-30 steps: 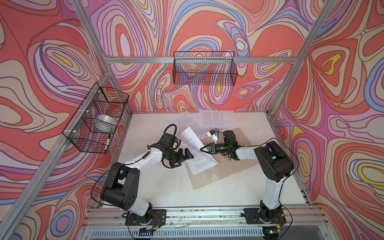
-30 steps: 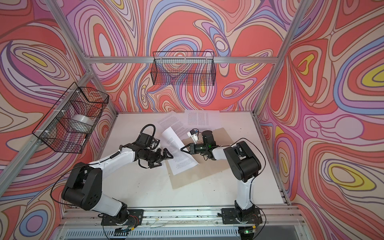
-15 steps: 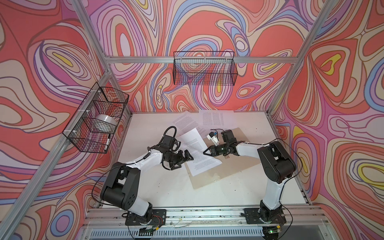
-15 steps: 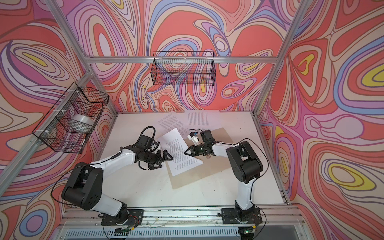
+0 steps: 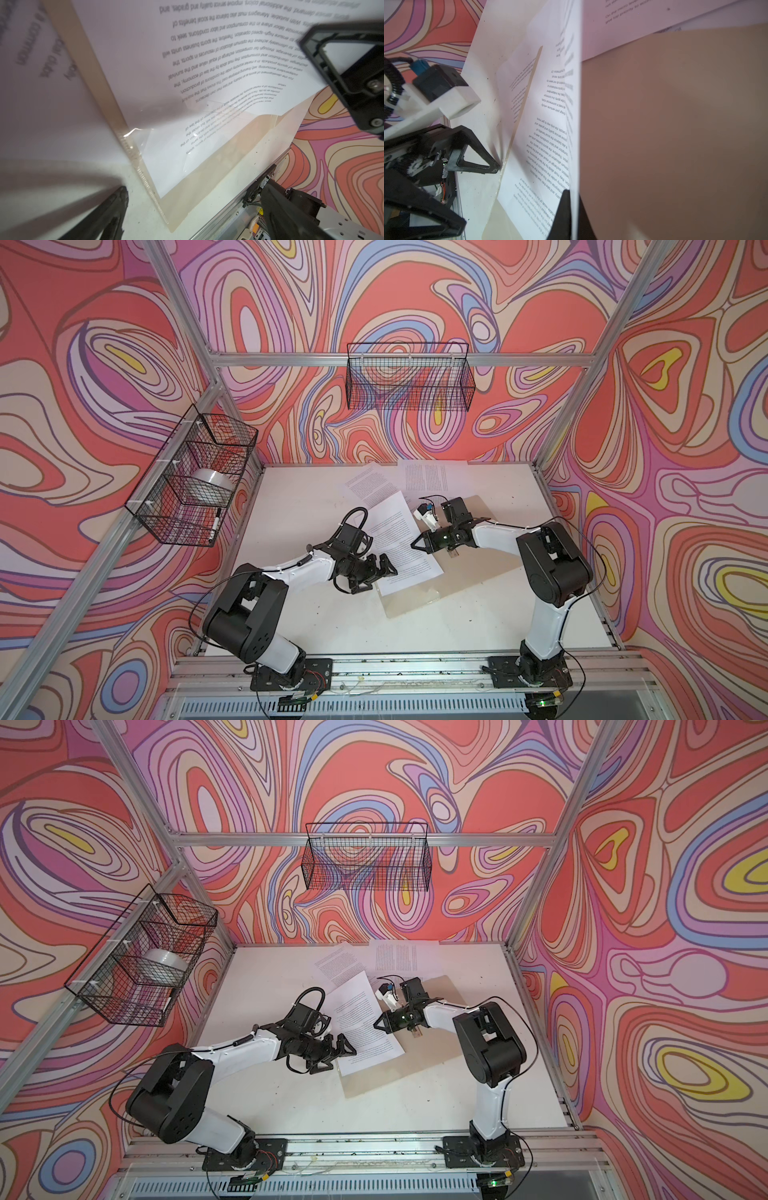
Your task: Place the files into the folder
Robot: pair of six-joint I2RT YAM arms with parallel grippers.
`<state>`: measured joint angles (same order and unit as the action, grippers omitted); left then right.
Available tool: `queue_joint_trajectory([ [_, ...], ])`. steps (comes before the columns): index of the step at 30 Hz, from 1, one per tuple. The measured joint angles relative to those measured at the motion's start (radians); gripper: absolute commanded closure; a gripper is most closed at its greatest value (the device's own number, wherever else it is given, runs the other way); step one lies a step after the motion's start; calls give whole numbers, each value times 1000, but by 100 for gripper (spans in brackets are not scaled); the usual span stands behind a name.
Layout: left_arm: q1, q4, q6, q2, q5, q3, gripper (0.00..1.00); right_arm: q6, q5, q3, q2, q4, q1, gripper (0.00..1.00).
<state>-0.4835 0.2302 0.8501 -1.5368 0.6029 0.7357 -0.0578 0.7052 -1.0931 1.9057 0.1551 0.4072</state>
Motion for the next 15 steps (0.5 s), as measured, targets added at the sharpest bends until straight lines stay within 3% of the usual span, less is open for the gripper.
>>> queue_joint_trajectory([
  [7, 0, -79, 44, -10, -1, -10, 0, 49, 10, -43, 10, 72, 6, 100],
  [15, 0, -119, 45, -29, 13, -7, 0, 209, -18, -100, 10, 234, 7, 100],
])
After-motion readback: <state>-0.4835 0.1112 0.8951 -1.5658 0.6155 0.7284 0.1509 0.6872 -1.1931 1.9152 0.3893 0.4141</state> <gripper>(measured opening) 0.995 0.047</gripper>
